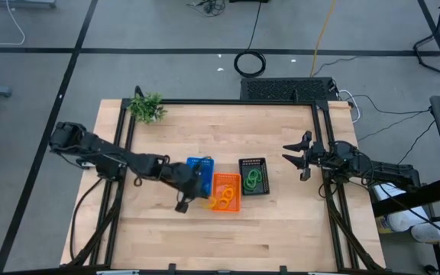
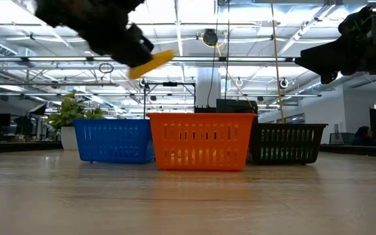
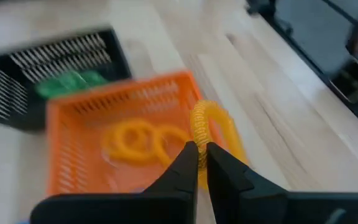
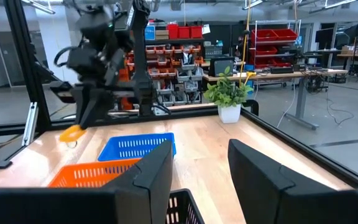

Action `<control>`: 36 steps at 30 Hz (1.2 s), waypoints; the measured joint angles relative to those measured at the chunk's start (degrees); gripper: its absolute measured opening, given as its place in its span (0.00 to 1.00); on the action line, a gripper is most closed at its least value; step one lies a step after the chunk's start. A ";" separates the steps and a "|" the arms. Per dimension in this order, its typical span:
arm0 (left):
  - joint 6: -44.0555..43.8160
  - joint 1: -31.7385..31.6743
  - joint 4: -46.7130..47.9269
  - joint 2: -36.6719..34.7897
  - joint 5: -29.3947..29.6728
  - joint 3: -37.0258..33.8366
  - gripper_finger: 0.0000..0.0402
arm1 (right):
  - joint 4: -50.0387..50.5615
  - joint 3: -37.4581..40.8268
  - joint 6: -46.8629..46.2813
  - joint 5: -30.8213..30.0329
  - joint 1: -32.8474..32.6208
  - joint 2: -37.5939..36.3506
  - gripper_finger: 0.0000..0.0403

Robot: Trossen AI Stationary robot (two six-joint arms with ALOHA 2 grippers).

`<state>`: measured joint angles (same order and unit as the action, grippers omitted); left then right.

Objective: Sort spring keychains
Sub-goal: Put the yellow spring keychain into the orange bin

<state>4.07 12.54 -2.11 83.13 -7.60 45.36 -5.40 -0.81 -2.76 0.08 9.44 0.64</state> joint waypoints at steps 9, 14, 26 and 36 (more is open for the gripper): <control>2.16 -6.42 -9.65 0.71 0.09 0.04 0.04 | 0.01 -0.01 0.00 0.02 0.01 0.00 0.35; 4.22 -7.41 -12.15 2.84 0.01 0.07 0.02 | 0.03 0.00 0.00 0.00 0.00 0.00 0.36; 6.53 -8.73 -20.51 12.37 -1.73 0.04 0.04 | -0.01 0.00 0.02 0.00 0.01 0.00 0.35; 5.83 -8.73 -21.22 12.37 -1.47 0.04 0.12 | 0.01 0.01 0.01 0.00 -0.01 0.00 0.36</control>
<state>9.89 3.81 -23.33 95.50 -9.07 45.41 -5.39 -0.81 -2.76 0.08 9.43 0.64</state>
